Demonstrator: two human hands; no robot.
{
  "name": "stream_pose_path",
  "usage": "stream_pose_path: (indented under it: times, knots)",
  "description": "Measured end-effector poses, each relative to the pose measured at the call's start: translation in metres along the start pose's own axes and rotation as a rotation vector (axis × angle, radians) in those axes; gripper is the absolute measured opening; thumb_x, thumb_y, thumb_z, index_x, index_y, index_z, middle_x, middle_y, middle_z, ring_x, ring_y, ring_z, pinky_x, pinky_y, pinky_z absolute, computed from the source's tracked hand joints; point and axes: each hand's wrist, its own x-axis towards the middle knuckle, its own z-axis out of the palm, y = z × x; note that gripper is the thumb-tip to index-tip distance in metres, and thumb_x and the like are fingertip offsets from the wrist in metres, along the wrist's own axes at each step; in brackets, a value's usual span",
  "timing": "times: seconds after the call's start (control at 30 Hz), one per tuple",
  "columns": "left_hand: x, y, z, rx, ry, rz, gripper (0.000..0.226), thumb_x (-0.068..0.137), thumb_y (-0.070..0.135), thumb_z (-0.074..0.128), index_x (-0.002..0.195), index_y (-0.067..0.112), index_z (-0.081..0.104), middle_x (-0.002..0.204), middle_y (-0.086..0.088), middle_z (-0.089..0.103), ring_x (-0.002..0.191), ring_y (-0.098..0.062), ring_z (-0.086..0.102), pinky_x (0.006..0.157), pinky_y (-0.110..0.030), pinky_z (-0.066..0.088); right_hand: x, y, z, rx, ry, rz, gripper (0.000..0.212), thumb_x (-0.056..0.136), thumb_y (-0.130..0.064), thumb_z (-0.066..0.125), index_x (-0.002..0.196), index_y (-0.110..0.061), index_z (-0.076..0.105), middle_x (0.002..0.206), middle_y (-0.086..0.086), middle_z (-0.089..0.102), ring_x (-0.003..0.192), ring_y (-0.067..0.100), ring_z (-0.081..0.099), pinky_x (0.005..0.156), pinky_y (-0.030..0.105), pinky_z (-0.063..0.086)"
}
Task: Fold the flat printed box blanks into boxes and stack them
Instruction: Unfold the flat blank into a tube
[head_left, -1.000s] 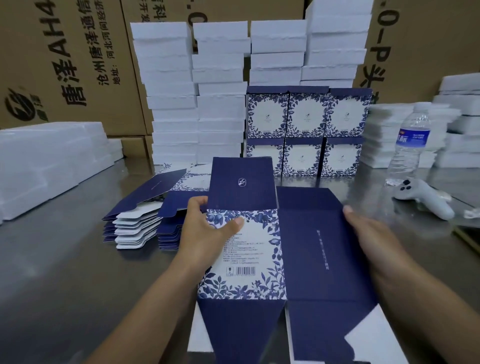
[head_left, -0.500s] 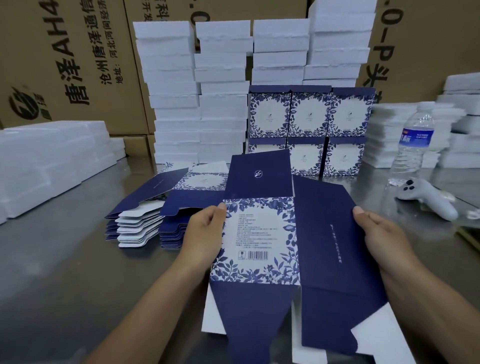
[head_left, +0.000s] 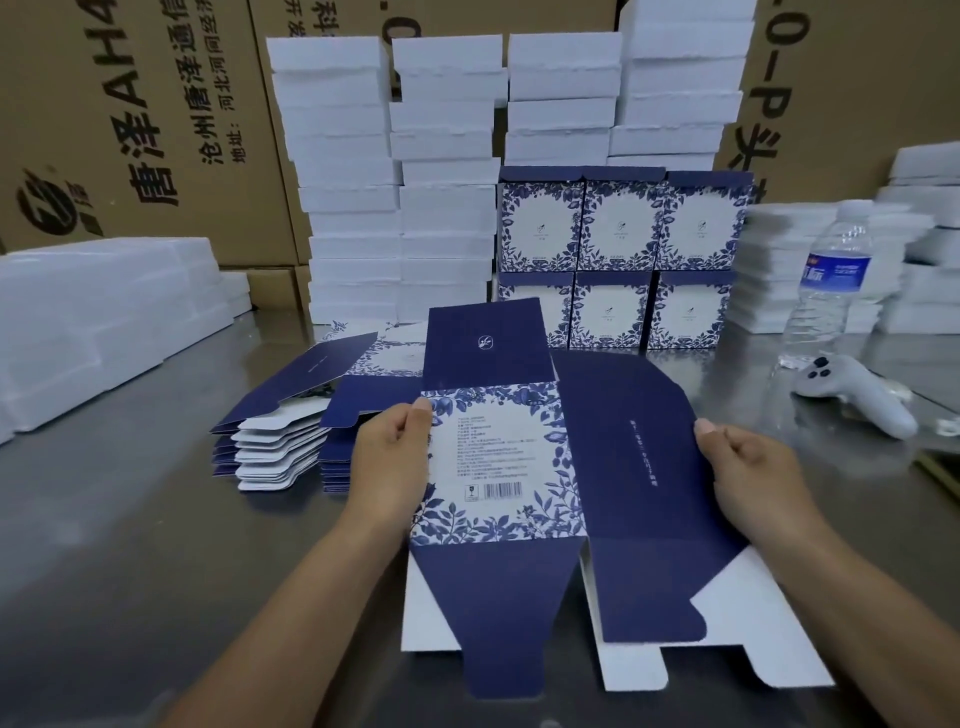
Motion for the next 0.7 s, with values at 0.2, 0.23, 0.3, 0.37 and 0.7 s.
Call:
stream_pose_path:
  times: [0.2,0.23,0.3,0.37,0.7]
  knots:
    - [-0.0031,0.0008,0.0041,-0.069,-0.118,-0.091,0.046,0.101,0.036,0.038,0.087,-0.004,0.056,0.075,-0.010,0.050,0.067,-0.018,0.047,0.058,-0.021,0.036,0.0014,0.0007,-0.0048,-0.059,0.072,-0.026,0.043,0.098,-0.022,0.047,0.062,0.001,0.054,0.058,0.005,0.050,0.052,0.014,0.041,0.046,0.016,0.033]
    - [-0.0039,0.0009,0.0047,-0.016,-0.112,-0.032,0.043,0.101,0.032,0.039,0.080,-0.003,0.051,0.070,-0.008,0.044,0.061,-0.013,0.041,0.053,-0.018,0.031,0.0023,0.0013,-0.0051,-0.047,0.072,-0.013,0.042,0.098,-0.023,0.047,0.071,0.008,0.056,0.064,0.010,0.050,0.058,0.017,0.042,0.051,0.023,0.034]
    - [-0.0042,0.0012,0.0049,0.027,-0.093,0.052,0.037,0.102,0.025,0.039,0.070,0.006,0.039,0.063,-0.003,0.032,0.051,-0.007,0.028,0.045,-0.017,0.024,0.0032,0.0022,-0.0049,-0.027,0.069,0.000,0.043,0.098,-0.025,0.047,0.084,0.015,0.057,0.067,0.021,0.049,0.066,0.018,0.042,0.052,0.027,0.032]
    - [-0.0018,0.0004,0.0034,0.028,-0.072,0.062,0.039,0.102,0.023,0.039,0.068,0.003,0.038,0.064,-0.006,0.033,0.054,-0.009,0.029,0.045,-0.018,0.023,0.0023,0.0014,-0.0030,-0.013,0.054,-0.002,0.046,0.098,-0.027,0.047,0.083,0.016,0.054,0.067,0.023,0.045,0.067,0.018,0.040,0.049,0.024,0.031]
    - [0.0025,-0.0021,-0.0016,-0.024,0.014,-0.037,0.039,0.101,0.026,0.041,0.065,0.013,0.037,0.053,0.006,0.037,0.050,-0.008,0.032,0.039,-0.015,0.022,-0.0035,-0.0019,0.0013,0.039,-0.098,-0.012,0.043,0.099,-0.018,0.046,0.081,0.021,0.055,0.072,0.012,0.053,0.066,0.017,0.044,0.042,0.013,0.030]
